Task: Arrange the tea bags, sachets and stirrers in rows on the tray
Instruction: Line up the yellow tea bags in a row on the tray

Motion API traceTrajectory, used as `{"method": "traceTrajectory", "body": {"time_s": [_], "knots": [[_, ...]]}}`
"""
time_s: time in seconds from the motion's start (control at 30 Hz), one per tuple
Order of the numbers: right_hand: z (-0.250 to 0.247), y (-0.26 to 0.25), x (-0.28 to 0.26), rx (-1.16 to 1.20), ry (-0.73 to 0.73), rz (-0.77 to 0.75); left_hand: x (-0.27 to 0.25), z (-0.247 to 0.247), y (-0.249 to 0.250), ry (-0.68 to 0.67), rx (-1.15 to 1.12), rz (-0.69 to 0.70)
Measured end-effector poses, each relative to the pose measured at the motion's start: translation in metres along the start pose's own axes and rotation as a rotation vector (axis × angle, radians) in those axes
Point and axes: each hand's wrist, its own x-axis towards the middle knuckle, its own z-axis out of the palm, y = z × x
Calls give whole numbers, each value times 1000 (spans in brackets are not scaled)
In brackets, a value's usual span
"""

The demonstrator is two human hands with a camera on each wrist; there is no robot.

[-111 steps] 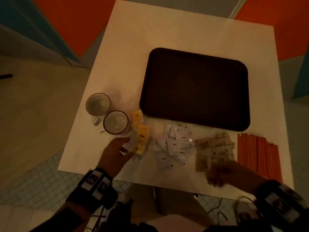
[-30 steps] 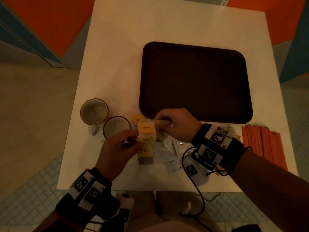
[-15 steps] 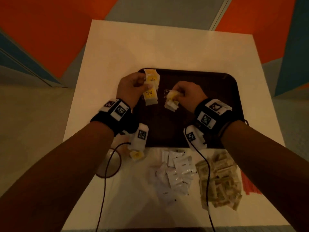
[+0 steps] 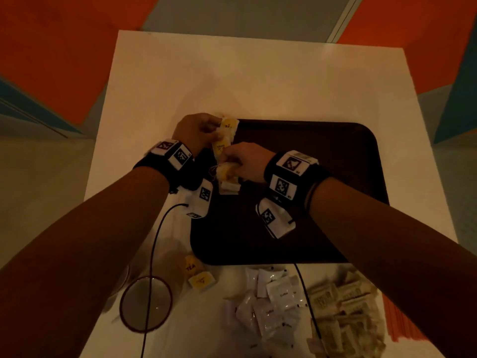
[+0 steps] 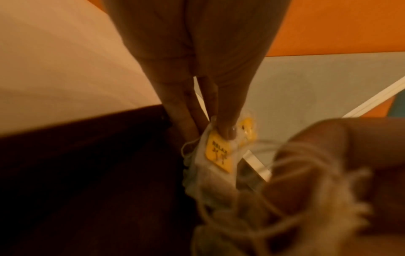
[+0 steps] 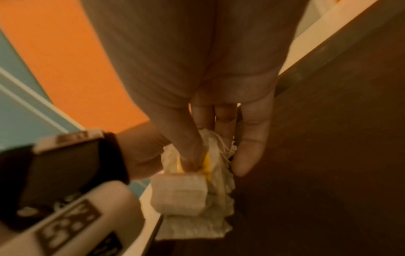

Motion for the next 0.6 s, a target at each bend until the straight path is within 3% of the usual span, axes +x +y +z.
{"method": "traceTrajectory", "body": {"time_s": [0.2,0.43,0.6], "knots": [[4,2,13,30,189,-17,-16,-18,-8,2,261,55],[28,8,7,209,457,-66,-57,-7,-11,-114,297,57],[37,11,-1,297,530,30,-62,4,-11,-40,344,37]]}}
